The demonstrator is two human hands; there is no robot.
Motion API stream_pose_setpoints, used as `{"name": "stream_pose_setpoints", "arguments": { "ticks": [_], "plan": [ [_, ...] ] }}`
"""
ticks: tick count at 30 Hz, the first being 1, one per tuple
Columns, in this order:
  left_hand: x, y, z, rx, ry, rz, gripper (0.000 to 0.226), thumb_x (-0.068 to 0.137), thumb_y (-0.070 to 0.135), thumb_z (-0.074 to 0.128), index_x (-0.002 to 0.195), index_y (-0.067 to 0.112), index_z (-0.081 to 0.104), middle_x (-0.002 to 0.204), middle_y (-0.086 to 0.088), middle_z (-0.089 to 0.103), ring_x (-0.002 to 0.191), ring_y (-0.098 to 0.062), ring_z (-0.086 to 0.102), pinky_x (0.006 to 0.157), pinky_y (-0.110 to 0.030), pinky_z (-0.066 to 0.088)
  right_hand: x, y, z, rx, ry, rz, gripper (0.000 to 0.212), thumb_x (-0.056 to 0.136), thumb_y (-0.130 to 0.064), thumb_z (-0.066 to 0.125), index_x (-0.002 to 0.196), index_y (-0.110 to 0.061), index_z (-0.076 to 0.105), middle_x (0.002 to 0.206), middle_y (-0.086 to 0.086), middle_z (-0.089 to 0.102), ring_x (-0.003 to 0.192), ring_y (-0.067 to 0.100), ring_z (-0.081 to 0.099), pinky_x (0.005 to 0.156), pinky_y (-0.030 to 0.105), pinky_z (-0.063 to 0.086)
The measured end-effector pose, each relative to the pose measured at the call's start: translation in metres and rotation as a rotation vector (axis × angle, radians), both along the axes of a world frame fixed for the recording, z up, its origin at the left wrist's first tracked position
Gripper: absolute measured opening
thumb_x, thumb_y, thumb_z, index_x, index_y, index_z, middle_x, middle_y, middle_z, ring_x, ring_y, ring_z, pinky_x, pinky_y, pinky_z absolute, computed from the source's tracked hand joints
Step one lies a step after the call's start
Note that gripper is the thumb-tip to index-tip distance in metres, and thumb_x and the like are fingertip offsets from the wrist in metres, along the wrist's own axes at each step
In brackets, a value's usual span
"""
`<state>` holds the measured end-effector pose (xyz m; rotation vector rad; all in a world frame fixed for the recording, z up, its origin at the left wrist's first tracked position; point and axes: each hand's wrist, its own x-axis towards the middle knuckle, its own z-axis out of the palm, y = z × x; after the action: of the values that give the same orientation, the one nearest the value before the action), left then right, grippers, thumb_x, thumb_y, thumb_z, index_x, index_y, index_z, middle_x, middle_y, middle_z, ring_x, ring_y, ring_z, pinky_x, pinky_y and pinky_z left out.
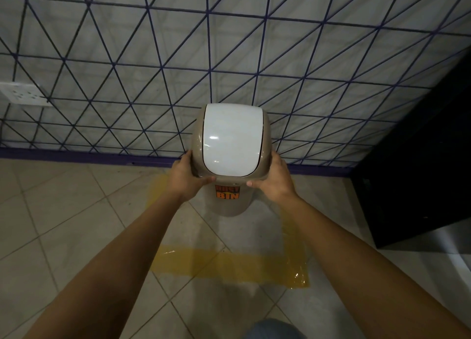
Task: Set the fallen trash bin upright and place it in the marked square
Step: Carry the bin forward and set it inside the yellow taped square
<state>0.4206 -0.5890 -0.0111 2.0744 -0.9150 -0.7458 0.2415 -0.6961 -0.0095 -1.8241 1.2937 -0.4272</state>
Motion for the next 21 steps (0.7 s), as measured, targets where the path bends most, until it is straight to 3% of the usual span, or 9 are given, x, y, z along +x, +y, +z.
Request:
{"name": "stream_pose_setpoints", "arguments": {
  "ticks": [16, 19, 21],
  "plan": [
    [0.013, 0.005, -0.006, -0.021, 0.017, -0.014, 0.096, 0.067, 0.022, 0.082, 0.146, 0.021, 0.028, 0.140, -0.012, 0.046, 0.132, -0.033, 0.039, 0.106, -0.055, 0.039, 0.007, -0.002, -0.003, 0.023, -0.049, 0.003, 0.111, 0.059, -0.010, 0.087, 0.148, -0.020, 0.020, 0.145, 0.006, 0.040, 0.134, 0.024, 0.038, 0.110, 0.044, 0.036],
    [0.012, 0.005, -0.005, -0.012, -0.015, -0.007, 0.098, 0.067, 0.024, 0.082, 0.147, 0.022, 0.026, 0.141, -0.014, 0.042, 0.130, -0.032, 0.039, 0.109, -0.050, 0.037, 0.008, -0.003, -0.002, 0.000, -0.045, 0.028, 0.116, 0.057, -0.011, 0.088, 0.149, -0.020, 0.016, 0.147, 0.006, 0.036, 0.137, 0.024, 0.033, 0.113, 0.045, 0.032],
    [0.009, 0.006, -0.006, -0.029, -0.075, 0.001, 0.103, 0.066, 0.025, 0.083, 0.148, 0.022, 0.020, 0.143, -0.013, 0.035, 0.132, -0.030, 0.035, 0.108, -0.040, 0.033, 0.010, -0.002, -0.001, -0.064, -0.016, 0.042, 0.124, 0.055, -0.015, 0.089, 0.150, -0.020, 0.009, 0.153, 0.007, 0.026, 0.142, 0.026, 0.023, 0.116, 0.048, 0.025]
  ]
}}
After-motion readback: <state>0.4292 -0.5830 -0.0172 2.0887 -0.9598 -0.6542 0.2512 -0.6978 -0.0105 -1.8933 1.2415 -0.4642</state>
